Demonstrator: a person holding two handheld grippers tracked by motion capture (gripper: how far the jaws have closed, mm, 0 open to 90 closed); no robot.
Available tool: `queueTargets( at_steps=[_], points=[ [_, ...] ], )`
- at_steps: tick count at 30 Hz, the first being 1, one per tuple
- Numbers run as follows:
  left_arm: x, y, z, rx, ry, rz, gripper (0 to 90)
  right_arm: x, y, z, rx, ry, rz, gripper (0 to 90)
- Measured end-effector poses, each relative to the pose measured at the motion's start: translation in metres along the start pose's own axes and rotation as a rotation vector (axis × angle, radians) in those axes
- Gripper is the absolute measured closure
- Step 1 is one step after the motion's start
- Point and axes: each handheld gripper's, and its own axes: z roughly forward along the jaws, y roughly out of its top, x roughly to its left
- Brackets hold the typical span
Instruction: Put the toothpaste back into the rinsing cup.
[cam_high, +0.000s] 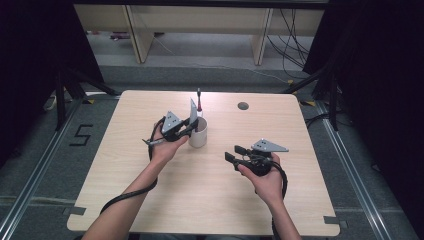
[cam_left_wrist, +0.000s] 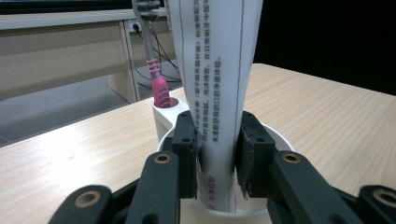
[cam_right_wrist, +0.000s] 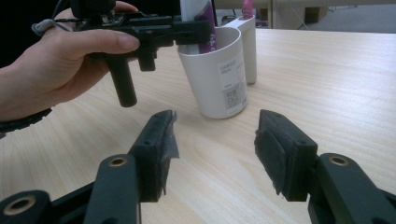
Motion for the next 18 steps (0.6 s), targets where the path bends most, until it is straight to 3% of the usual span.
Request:
queueTargets(
  at_steps=[8,13,18],
  points=[
    [0.0013,-0.0006,-0.0037,0.008,0.006,-0.002,70.3,0.0038,-0.0001,-0.0007,0.022,0.022,0.052,47.0],
    [0.0022,-0.0022,-0.0049,0.011,0.011,-0.019,69.3,0.0026,0.0,-0.0002,0.018,0.024,0.034,47.0],
    [0.0028,-0.0025,-0.0068,0.013,0.013,-0.008,69.1,0.0024,0.0001,-0.0001,0.016,0.025,0.03,47.0]
  ],
)
